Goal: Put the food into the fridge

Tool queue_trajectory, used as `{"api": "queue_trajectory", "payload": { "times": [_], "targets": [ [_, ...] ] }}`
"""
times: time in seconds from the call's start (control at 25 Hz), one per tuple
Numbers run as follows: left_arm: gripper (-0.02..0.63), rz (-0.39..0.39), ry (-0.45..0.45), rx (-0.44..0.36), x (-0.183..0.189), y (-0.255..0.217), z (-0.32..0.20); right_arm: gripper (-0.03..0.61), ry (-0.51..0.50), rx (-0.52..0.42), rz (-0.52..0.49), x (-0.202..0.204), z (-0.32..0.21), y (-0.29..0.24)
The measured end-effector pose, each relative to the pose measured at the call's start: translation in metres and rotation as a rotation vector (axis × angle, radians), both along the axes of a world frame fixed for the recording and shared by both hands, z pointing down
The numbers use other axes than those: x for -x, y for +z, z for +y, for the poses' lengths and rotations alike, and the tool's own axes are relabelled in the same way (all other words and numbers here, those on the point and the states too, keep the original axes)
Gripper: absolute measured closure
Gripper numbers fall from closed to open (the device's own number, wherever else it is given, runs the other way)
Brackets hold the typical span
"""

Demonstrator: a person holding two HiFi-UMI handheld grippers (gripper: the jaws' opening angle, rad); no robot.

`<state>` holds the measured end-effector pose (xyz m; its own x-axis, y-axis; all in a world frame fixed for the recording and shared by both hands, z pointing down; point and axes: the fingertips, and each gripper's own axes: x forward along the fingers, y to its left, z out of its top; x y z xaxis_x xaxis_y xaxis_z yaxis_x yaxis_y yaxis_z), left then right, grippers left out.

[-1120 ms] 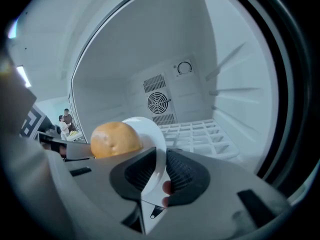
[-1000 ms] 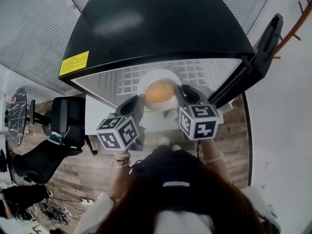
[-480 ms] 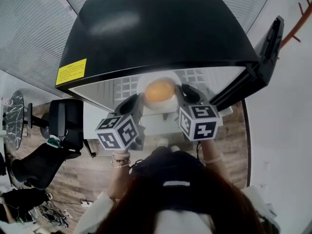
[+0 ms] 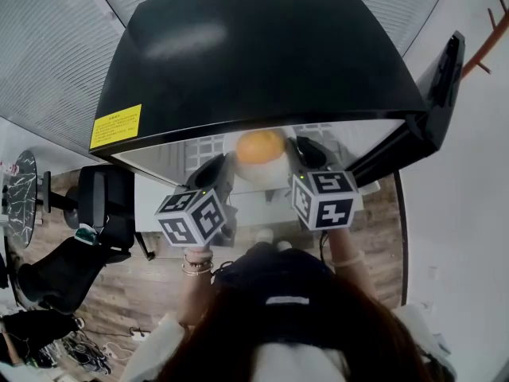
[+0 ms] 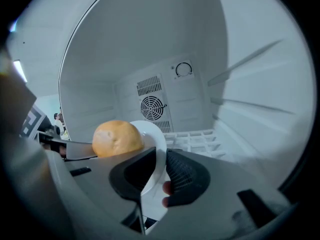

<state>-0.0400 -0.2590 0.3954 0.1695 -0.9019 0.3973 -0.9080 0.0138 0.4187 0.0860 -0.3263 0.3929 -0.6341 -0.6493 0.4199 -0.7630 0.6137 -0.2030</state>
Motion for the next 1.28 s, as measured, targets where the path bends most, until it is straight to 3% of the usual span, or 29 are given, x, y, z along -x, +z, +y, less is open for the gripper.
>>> {"api": "queue_trajectory", "payload": {
  "times": [0.8, 1.28],
  "targets": [
    [0.558, 0.045, -0.023, 0.004, 0.008, 0.002, -0.016, 0.509, 0.008, 0.010, 0.049, 0.008, -0.016, 0.004],
    [0.551, 0.000, -0.019, 0.019, 0.009, 0.004, -0.021, 0.508, 0.024, 0.036, 0.101, 0.009, -0.018, 0.007]
  ]
}}
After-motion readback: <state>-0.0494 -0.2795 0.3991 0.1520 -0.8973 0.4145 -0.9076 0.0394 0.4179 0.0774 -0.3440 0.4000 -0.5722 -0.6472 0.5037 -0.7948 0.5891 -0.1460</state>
